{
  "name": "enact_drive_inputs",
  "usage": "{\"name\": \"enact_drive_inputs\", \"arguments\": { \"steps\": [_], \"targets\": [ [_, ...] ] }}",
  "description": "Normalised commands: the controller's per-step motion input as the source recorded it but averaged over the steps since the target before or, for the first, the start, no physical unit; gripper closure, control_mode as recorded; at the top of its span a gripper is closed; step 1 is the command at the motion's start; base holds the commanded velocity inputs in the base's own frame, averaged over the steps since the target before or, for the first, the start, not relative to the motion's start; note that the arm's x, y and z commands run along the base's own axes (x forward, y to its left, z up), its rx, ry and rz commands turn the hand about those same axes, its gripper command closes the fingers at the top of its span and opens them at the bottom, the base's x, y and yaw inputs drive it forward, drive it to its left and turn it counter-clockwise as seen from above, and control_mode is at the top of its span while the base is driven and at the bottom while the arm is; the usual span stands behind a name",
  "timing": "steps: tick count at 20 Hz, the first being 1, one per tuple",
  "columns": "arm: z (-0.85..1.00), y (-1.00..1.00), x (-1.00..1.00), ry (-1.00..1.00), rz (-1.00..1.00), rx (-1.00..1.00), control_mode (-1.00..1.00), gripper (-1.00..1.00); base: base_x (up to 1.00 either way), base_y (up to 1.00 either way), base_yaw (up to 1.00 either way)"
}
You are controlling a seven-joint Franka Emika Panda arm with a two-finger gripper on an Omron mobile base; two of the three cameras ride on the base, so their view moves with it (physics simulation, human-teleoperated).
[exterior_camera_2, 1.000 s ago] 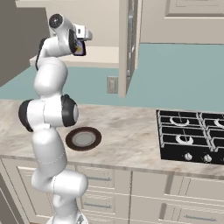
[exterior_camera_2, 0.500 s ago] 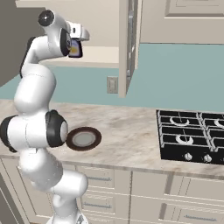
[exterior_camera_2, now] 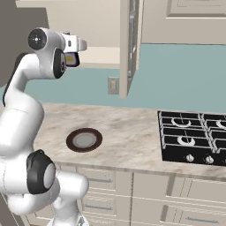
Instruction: Move the hot dog bun to the plate on the dining table and place the condiment next to that plate. Then navigate to the fridge and take the sausage and place it on the plate as well.
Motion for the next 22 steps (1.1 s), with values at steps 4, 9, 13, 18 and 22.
{"name": "enact_drive_inputs", "arguments": {
  "steps": [4,9,13,18,22],
  "targets": [
    [0.14,-0.02,-1.00,0.00,0.00,0.00,-1.00,1.00,0.00,0.00,0.00],
    [0.00,0.00,-0.94,0.02,0.00,-0.01,-1.00,1.00,0.00,0.00,0.00],
    [0.00,0.00,-0.73,0.00,0.00,0.00,-1.00,1.00,0.00,0.00,0.00],
    [0.00,0.00,-0.14,0.00,0.00,0.00,1.00,1.00,-0.76,-0.13,0.00],
    [0.00,0.00,0.00,0.00,0.00,0.00,1.00,1.00,-1.00,-0.52,0.00]
  ]
}}
